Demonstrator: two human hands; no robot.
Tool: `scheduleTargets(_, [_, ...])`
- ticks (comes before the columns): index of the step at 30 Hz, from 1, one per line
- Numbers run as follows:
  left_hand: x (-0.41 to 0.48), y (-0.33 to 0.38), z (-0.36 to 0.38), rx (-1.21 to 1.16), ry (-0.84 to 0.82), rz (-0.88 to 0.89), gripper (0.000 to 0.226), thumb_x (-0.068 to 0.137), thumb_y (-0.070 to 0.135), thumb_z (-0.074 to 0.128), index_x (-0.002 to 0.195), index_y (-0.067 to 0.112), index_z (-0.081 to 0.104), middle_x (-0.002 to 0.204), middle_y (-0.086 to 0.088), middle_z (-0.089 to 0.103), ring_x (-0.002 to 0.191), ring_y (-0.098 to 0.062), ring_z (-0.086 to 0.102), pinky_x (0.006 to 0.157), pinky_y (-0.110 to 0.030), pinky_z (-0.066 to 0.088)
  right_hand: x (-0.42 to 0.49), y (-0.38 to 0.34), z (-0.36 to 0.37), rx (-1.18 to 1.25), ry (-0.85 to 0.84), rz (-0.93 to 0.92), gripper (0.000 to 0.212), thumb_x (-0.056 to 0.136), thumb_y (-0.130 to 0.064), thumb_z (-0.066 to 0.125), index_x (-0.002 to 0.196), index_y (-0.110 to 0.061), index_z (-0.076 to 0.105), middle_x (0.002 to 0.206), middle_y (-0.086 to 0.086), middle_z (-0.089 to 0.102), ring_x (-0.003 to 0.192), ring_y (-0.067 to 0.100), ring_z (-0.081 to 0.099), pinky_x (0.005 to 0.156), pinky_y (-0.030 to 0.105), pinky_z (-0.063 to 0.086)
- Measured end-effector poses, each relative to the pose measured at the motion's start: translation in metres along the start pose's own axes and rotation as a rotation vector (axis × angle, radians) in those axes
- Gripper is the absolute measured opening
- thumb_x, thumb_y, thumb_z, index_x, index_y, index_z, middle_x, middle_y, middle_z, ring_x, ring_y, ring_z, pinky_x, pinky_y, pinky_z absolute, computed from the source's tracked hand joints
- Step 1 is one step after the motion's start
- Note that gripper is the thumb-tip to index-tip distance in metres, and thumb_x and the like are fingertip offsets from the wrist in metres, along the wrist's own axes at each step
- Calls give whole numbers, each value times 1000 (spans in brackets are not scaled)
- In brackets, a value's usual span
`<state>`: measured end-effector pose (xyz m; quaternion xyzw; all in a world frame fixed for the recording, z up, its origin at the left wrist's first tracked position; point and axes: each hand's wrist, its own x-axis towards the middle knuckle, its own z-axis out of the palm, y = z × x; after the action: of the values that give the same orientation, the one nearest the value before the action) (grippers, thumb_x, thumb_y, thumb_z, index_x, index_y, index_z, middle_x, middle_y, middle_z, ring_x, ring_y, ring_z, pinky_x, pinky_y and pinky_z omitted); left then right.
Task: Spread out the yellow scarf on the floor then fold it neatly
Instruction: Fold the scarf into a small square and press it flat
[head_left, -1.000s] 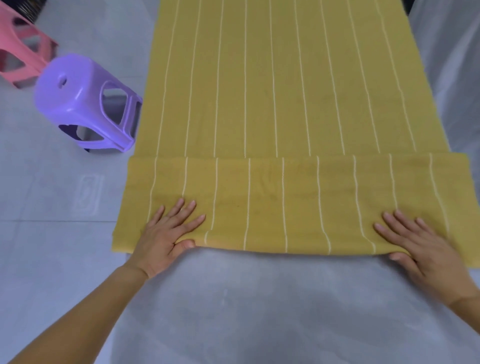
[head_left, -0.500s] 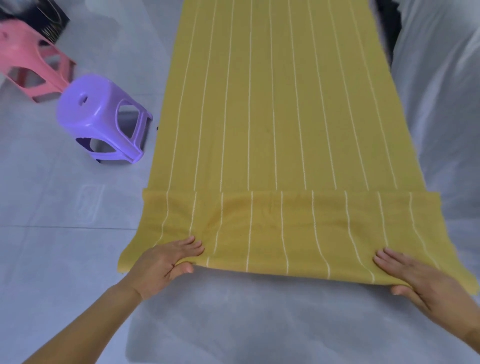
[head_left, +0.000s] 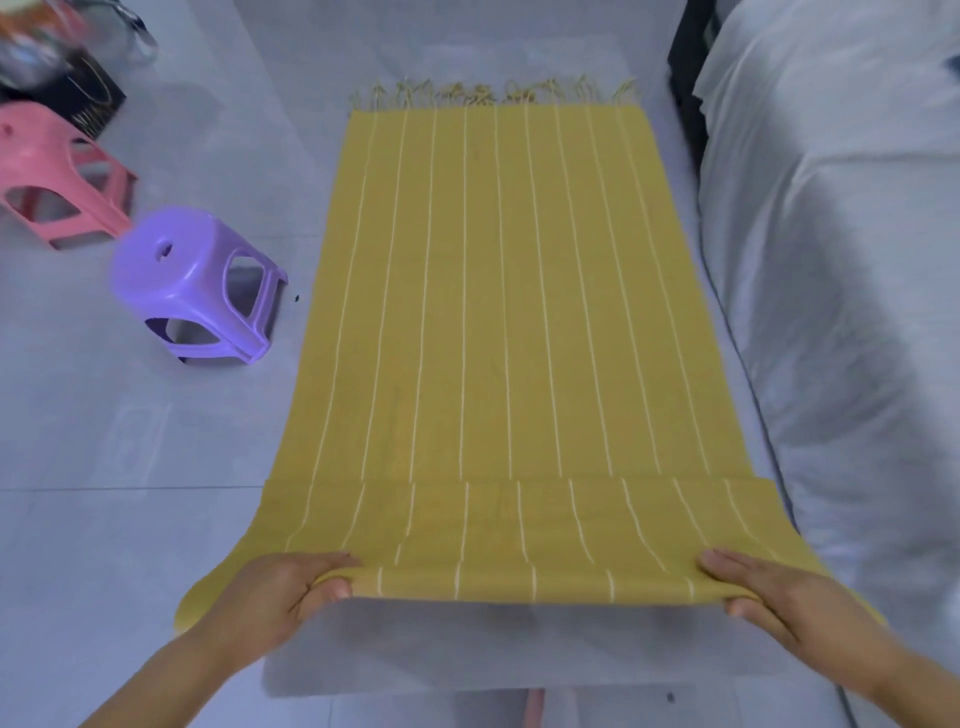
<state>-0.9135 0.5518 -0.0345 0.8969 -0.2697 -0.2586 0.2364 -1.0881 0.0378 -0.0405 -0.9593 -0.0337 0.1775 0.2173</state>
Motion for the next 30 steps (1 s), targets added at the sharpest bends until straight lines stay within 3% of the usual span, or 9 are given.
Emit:
scheduleTargets(3, [17,5,-21,41,97,1,76,66,92,7,111,57,57,107,29,63,99,0,59,75,-9,40,23,0,-26,-44,48,6,43,93,-63,26,136,-58,24,123,-10,62,106,-1,57,82,10,41])
scheduleTargets(7, [36,10,-39,62,97,39,61,67,92,7,117,63,25,88,22,68,83,-7,64,71,-27,49,52,2,-56,-96,51,-9,56,86,-76,16,136,-55,27,128,-6,59,115,1,47,83,11,38])
scheduleTargets(9, [49,7,-47,113,134,63,66,68,90,8,117,56,38,86,18,69,81,-13,65,64,-27,46,67,6,-67,-62,48,12,84,72,-88,4,136,-44,37,138,-10,48,125,-3,34,88,7,30])
scheduleTargets(12, [75,1,-60,180,180,46,87,68,90,6,104,40,67,86,11,71,80,-18,66,60,-24,42,92,10,-83,-98,-2,25,102,61,-91,-8,137,-41,37,143,-18,38,127,-3,40,91,10,30])
scheduleTargets(19, [156,-8,-88,345,128,-37,105,57,94,-5,93,28,68,84,5,69,83,-22,63,68,-31,46,161,27,-107,-164,-10,49,103,61,-90,-11,137,-42,39,143,-18,40,128,2,42,94,15,34])
scheduleTargets(21, [180,-11,-90,393,158,-43,105,63,91,-2,102,22,66,96,-2,69,94,-26,63,82,-37,49,181,33,-109,-215,-1,70,104,63,-86,-13,140,-37,37,145,-11,40,132,10,40,100,22,34])
scheduleTargets(23, [200,-14,-85,425,151,-100,100,73,83,6,131,15,52,133,-8,55,127,-24,46,105,-42,34,200,39,-105,-266,3,75,102,71,-81,-13,145,-26,29,149,0,35,138,14,29,110,27,20])
scheduleTargets(25, [213,-15,-75,467,73,-187,100,73,77,14,148,11,19,155,-5,19,144,-17,12,115,-40,15,212,44,-95,-307,-6,96,97,74,-82,-10,148,-23,11,155,1,17,142,10,9,114,31,5])
scheduleTargets(30, [208,-23,-37,496,-65,-243,121,49,95,-8,138,15,-27,147,3,-32,137,-12,-26,114,-42,-4,212,43,-58,-346,-72,135,107,64,-95,8,144,-31,-24,154,-3,-24,141,14,-22,115,43,-8])
